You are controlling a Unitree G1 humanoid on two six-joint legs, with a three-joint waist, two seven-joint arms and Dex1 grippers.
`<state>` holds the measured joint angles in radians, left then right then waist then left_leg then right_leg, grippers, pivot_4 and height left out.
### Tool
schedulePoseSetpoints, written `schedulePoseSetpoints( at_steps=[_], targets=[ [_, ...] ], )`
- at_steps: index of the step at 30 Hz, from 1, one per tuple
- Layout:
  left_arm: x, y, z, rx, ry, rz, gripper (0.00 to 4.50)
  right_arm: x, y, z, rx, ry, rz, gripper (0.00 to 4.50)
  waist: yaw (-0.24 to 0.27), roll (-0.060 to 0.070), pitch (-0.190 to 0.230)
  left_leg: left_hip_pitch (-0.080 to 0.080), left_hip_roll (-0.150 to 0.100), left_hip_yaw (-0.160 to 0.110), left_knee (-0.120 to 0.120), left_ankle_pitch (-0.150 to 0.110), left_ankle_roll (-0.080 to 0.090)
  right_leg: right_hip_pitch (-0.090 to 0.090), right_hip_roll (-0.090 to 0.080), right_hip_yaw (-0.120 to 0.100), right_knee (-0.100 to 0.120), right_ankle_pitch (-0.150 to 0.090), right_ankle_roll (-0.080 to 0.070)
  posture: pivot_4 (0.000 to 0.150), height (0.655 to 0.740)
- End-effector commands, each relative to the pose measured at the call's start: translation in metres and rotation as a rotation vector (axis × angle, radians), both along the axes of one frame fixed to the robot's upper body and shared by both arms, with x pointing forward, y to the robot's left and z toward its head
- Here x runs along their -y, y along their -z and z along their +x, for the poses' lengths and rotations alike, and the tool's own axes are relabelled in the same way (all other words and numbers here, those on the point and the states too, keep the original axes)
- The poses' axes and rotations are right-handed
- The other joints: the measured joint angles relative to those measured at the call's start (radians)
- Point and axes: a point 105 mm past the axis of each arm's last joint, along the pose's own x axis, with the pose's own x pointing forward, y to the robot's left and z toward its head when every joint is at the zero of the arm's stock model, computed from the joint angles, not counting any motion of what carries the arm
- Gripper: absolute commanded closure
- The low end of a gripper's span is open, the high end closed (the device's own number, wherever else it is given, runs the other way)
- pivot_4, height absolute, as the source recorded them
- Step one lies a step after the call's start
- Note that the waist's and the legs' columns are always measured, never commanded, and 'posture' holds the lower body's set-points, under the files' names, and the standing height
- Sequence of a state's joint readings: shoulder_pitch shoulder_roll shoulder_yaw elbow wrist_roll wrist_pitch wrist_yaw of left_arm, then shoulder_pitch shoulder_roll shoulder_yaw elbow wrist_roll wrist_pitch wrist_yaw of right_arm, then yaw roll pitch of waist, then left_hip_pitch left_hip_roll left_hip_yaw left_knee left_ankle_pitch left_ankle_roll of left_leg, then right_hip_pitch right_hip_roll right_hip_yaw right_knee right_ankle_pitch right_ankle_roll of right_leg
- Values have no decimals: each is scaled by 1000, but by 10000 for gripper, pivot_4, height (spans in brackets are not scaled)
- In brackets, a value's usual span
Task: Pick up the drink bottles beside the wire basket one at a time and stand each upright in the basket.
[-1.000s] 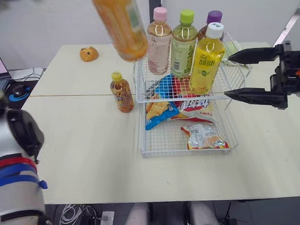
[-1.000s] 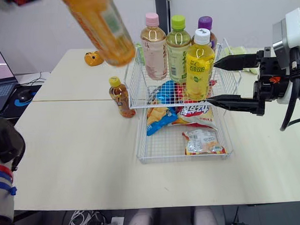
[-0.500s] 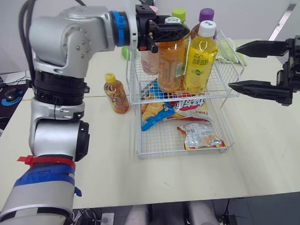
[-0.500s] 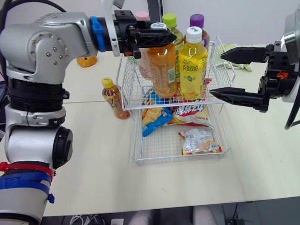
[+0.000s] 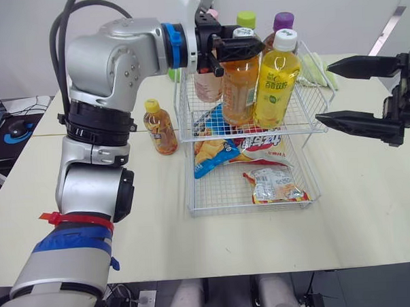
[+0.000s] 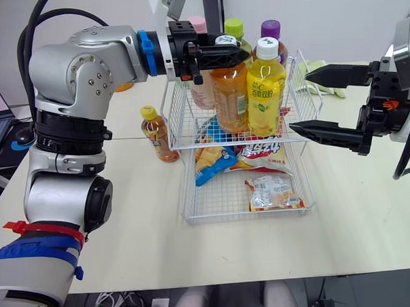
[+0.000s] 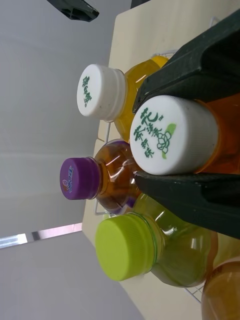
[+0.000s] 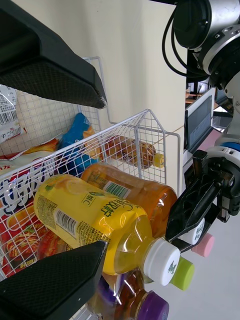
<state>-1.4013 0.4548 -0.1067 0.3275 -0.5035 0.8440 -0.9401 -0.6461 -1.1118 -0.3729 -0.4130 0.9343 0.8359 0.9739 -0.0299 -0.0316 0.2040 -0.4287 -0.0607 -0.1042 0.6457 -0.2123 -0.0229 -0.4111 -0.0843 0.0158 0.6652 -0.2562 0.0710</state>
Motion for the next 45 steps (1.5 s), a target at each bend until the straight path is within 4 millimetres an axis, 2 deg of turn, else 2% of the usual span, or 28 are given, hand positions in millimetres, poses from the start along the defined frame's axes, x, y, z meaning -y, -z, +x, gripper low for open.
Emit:
schedulePoseSetpoints(
  at_steps=[1,8,10,14,15,17,20,25,29,35,42,45],
  targets=[
    [-1,-12,-11,22,60,-33,27834,1,-12,-7,59,6,-6,0,0,0,0,0,0,0,0,0,0,0,0,0,0,0,0,1500,7400],
    [-13,-36,-30,61,139,-49,4752,2,-13,-8,59,17,-8,0,-2,0,0,0,0,0,0,0,0,0,0,0,0,0,0,1500,7400],
    [-25,-43,-42,74,161,-44,266,2,-14,-8,60,22,-6,0,-2,0,0,0,0,0,0,0,0,0,0,0,0,0,0,1500,7400],
    [-51,-54,-61,89,162,-71,266,2,-15,-10,61,22,-7,0,-4,0,0,0,1,0,0,0,0,-1,0,0,0,0,0,1500,7400],
    [-65,-54,-63,112,120,-70,266,1,-14,-11,60,11,-11,0,-4,0,0,0,1,0,0,0,0,0,0,0,0,0,0,1500,7400],
    [-86,-52,-61,152,19,-53,266,-2,-13,-15,63,-16,-23,0,-5,2,-1,1,1,0,0,0,0,0,0,1,0,0,0,1500,7400],
    [-121,-46,-49,210,-182,-43,266,-11,-13,-18,67,-57,-29,0,-1,2,-1,3,1,0,0,0,0,2,0,1,1,0,0,1500,7400],
    [-185,-31,-34,252,-518,-102,266,-33,-2,-22,60,-136,-61,0,0,2,-1,4,1,-1,0,0,0,3,1,0,1,0,0,1500,7400],
    [-219,-3,-32,259,-681,-82,266,-46,4,-24,36,-180,-28,0,0,2,-1,4,1,-1,0,0,0,3,0,0,0,0,0,1500,7400],
    [-249,48,-36,218,-822,-27,266,-47,13,-24,14,-163,-29,0,4,1,-1,3,1,-1,0,0,0,3,0,0,0,1,-1,1500,7400],
    [-270,83,-42,182,-938,-64,266,-40,23,-24,29,-94,-19,0,10,1,-1,4,1,-1,-1,0,0,3,-1,0,0,1,-1,1500,7400],
    [-272,91,-42,176,-956,-58,266,-40,24,-24,34,-90,-15,0,11,1,-2,4,2,-1,0,0,0,3,-1,-1,0,1,-2,1500,7400]
  ],
)
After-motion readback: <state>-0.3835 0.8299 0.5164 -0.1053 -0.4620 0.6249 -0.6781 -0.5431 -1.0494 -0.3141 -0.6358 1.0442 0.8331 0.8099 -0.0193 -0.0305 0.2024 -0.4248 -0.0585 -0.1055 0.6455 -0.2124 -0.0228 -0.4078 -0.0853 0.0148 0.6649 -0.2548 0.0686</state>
